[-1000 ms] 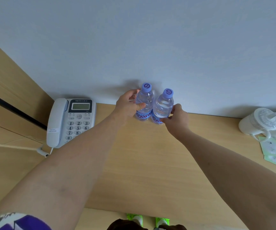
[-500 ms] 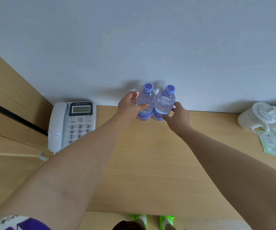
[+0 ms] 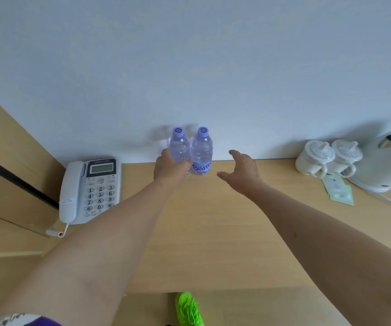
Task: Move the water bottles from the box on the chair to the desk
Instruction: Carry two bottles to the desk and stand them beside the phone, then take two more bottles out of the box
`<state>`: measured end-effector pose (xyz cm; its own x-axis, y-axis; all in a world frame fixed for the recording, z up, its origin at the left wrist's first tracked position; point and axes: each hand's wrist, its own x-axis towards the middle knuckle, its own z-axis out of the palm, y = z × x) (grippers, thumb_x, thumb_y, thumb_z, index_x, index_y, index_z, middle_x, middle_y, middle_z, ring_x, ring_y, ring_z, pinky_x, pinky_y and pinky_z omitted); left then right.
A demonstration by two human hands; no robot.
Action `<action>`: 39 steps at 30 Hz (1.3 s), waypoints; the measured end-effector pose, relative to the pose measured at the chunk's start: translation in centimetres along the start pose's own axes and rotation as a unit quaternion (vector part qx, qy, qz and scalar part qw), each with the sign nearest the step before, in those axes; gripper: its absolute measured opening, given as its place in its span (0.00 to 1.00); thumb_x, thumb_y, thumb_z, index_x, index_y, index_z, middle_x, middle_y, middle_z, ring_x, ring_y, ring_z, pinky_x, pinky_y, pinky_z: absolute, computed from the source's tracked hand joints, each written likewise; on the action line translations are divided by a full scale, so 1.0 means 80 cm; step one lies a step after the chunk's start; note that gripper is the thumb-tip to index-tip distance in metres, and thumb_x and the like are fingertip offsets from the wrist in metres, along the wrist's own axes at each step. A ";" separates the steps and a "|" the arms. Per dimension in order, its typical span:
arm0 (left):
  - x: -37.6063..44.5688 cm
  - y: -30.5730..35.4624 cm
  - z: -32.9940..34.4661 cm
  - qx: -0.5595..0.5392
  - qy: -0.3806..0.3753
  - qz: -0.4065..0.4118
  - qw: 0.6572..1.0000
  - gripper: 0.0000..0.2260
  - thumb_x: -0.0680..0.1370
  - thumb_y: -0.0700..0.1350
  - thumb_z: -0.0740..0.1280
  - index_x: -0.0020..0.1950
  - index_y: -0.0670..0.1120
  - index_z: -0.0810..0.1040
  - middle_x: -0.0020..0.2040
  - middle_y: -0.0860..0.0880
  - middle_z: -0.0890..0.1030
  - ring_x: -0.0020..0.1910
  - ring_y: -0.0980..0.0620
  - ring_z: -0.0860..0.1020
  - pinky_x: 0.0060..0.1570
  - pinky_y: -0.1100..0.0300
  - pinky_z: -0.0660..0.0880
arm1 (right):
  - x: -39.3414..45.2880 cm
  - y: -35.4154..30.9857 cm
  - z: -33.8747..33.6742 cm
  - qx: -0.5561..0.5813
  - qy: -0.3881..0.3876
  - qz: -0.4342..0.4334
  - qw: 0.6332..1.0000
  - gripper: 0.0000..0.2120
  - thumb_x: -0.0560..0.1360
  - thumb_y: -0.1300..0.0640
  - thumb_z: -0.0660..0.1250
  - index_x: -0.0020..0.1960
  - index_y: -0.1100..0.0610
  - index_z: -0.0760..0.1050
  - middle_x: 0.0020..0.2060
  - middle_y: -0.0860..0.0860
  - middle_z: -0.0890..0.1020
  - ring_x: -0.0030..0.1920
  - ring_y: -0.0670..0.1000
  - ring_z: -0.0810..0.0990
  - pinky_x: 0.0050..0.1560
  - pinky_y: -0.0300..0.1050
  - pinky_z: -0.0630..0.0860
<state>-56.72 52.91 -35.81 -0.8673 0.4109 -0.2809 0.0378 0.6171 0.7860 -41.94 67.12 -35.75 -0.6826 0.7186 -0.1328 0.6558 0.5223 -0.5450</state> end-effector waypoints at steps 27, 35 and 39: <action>-0.656 0.279 0.523 0.341 -0.302 0.565 0.688 0.40 0.74 0.69 0.62 0.80 0.54 0.54 0.81 0.47 0.56 0.79 0.44 0.52 0.73 0.42 0.60 | -0.614 0.500 -0.376 -0.116 0.277 0.407 0.863 0.47 0.66 0.33 0.73 0.77 0.45 0.56 0.74 0.53 0.66 0.72 0.59 0.63 0.67 0.57 0.65; -0.862 0.297 0.660 0.297 -0.369 0.703 0.532 0.39 0.73 0.69 0.62 0.79 0.55 0.57 0.80 0.47 0.58 0.79 0.43 0.55 0.74 0.42 0.59 | -0.775 0.596 -0.398 -0.081 0.322 0.581 0.743 0.46 0.67 0.35 0.74 0.77 0.45 0.56 0.77 0.52 0.63 0.75 0.59 0.61 0.70 0.60 0.64; -0.944 0.301 0.734 0.263 -0.401 0.746 0.461 0.38 0.72 0.68 0.66 0.78 0.56 0.60 0.79 0.48 0.61 0.79 0.42 0.57 0.74 0.39 0.59 | -0.830 0.655 -0.415 -0.067 0.329 0.645 0.687 0.48 0.66 0.34 0.74 0.78 0.45 0.55 0.78 0.53 0.61 0.76 0.59 0.59 0.71 0.60 0.63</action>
<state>38.85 76.14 -28.00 0.7749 0.6272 0.0780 0.5937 -0.7647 0.2504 48.48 62.01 -28.03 0.7581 0.6521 -0.0074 0.6320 -0.7374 -0.2386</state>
